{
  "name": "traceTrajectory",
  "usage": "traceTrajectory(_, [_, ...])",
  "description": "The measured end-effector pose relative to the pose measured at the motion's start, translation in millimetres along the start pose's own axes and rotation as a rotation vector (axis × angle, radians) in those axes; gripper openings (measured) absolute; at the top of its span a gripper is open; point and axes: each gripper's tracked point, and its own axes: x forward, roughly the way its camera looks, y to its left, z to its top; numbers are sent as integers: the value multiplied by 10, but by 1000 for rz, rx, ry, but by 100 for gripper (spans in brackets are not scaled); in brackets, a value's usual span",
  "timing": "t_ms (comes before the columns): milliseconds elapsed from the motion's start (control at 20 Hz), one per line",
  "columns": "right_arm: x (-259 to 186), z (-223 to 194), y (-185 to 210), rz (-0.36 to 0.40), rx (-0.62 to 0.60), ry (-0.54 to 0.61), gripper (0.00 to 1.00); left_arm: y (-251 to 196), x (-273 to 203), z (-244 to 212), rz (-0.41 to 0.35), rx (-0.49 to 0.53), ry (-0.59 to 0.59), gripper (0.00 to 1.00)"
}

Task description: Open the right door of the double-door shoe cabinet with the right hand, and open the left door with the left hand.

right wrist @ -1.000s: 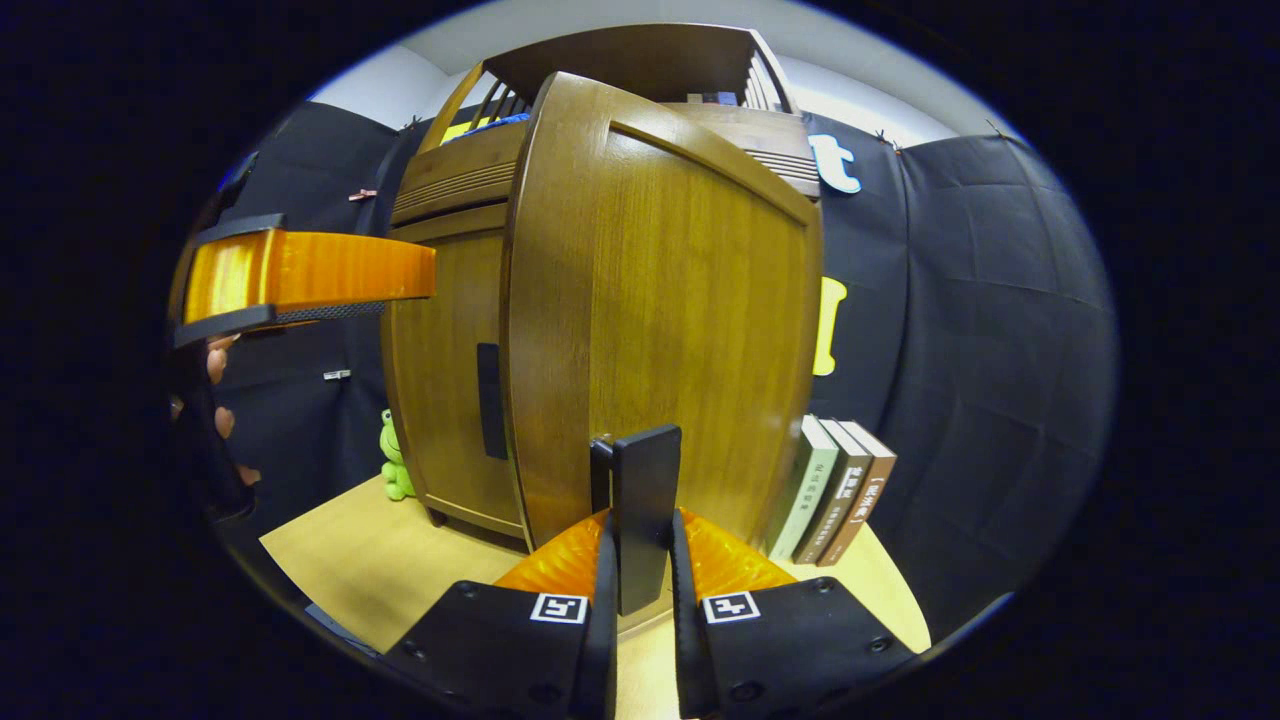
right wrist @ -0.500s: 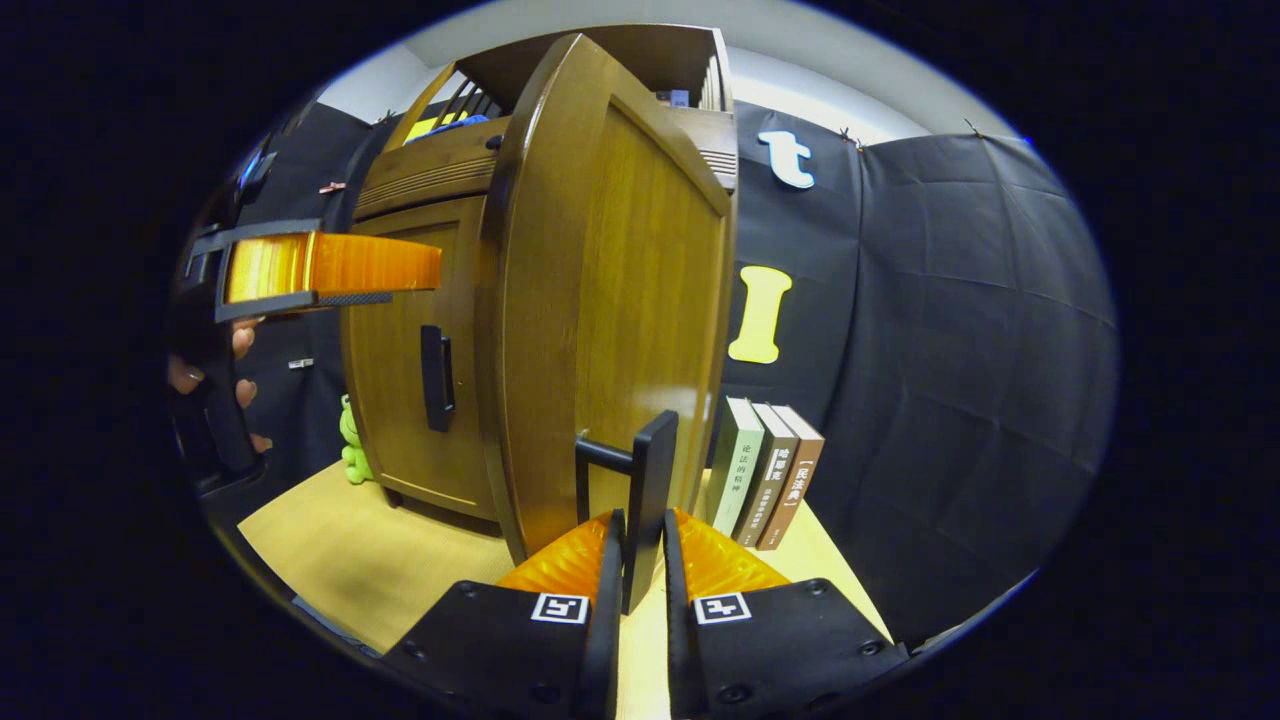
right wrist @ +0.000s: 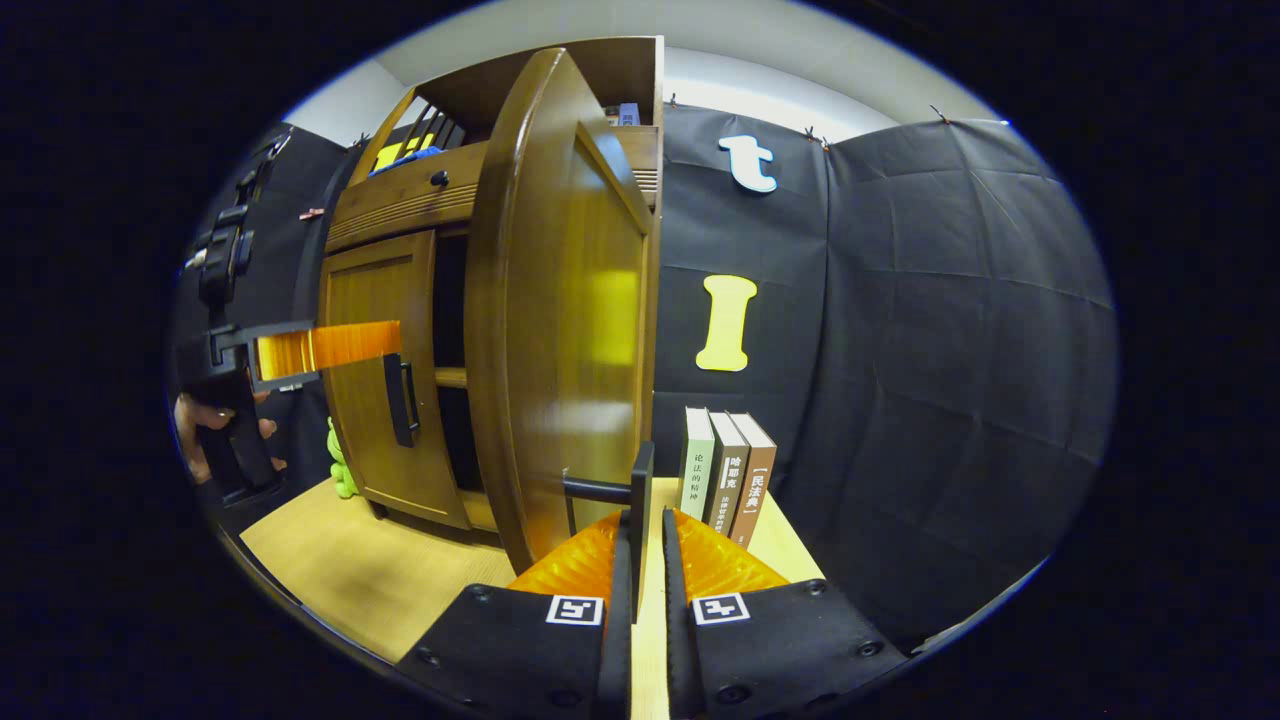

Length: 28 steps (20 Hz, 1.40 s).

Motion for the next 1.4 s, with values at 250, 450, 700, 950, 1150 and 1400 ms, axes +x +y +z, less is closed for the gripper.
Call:
traceTrajectory(250, [29,-7,-153,13,37,18,18,311,67,-123,90,23,13,96])
traceTrajectory(450, [-27,-15,-256,15,44,24,13,519,150,-194,141,20,7,96])
traceTrajectory(700, [-216,14,-640,-90,4,13,19,722,328,-338,181,22,10,96])
traceTrajectory(950, [-354,90,-752,-141,38,-9,22,831,536,-589,212,36,44,94])
traceTrajectory(1150, [-500,309,-836,-214,-7,-71,16,939,666,-705,243,34,50,93])
traceTrajectory(1400, [-620,571,-867,-270,-34,-145,66,980,832,-816,206,54,63,80])
